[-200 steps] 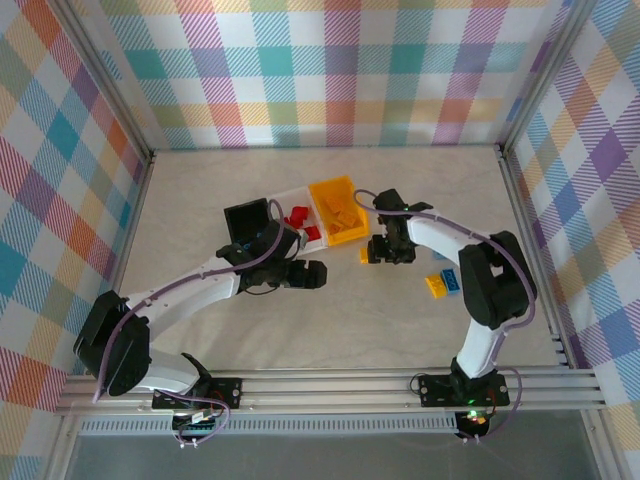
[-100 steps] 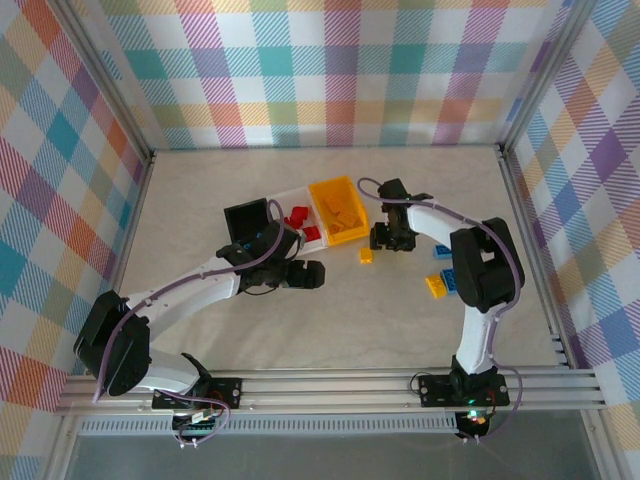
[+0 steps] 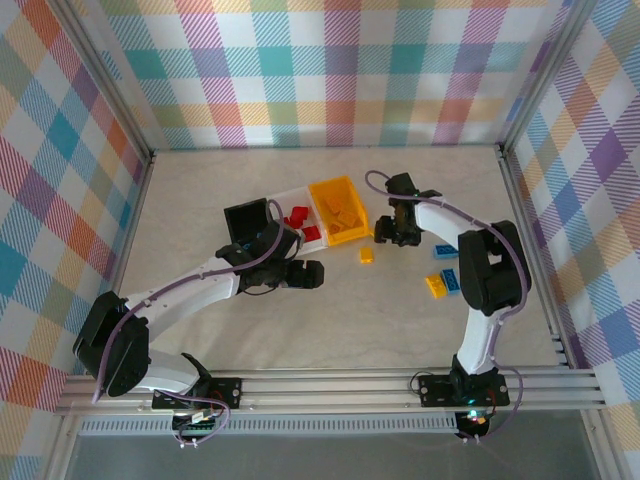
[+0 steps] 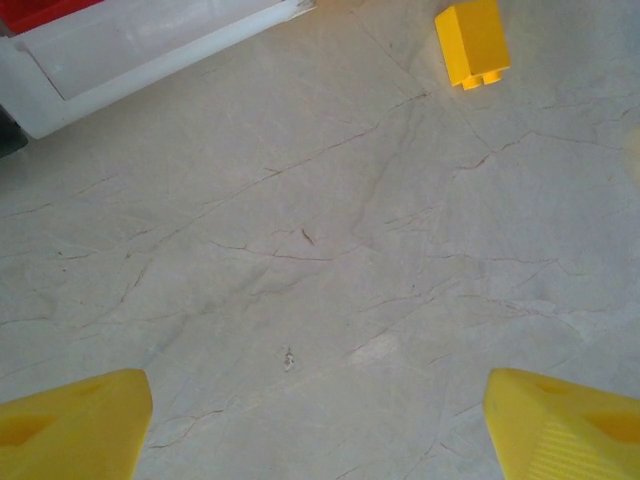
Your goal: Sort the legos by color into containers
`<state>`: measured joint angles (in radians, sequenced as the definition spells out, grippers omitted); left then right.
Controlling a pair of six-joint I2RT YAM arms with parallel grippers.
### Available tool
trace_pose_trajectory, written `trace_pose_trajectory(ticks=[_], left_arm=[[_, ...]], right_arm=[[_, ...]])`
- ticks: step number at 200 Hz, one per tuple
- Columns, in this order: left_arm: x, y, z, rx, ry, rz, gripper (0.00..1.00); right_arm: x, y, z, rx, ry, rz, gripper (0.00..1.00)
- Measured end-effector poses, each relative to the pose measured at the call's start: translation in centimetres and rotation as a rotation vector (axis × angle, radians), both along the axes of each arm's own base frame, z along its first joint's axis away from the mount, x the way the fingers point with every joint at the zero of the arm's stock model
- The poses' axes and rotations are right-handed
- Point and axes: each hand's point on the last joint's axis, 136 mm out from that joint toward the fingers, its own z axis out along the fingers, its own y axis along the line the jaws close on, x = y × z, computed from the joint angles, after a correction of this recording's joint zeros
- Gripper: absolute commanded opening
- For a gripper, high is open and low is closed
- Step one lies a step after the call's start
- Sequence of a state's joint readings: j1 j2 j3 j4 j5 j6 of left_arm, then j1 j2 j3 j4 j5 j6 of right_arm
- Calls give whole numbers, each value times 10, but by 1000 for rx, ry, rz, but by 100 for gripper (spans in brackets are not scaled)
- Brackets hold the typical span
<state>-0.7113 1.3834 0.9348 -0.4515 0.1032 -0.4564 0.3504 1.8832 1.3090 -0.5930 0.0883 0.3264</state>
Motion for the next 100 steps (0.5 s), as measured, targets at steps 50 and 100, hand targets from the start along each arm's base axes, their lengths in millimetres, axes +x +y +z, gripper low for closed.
trace_pose_trajectory(ticks=[50,100], left_arm=[[0,0,0,-1,-2,0,87],[0,0,0,0,-1,0,87]], right_arm=[[6,18,0,21,1,101,67],[19,20,-21,-8,27,156,66]])
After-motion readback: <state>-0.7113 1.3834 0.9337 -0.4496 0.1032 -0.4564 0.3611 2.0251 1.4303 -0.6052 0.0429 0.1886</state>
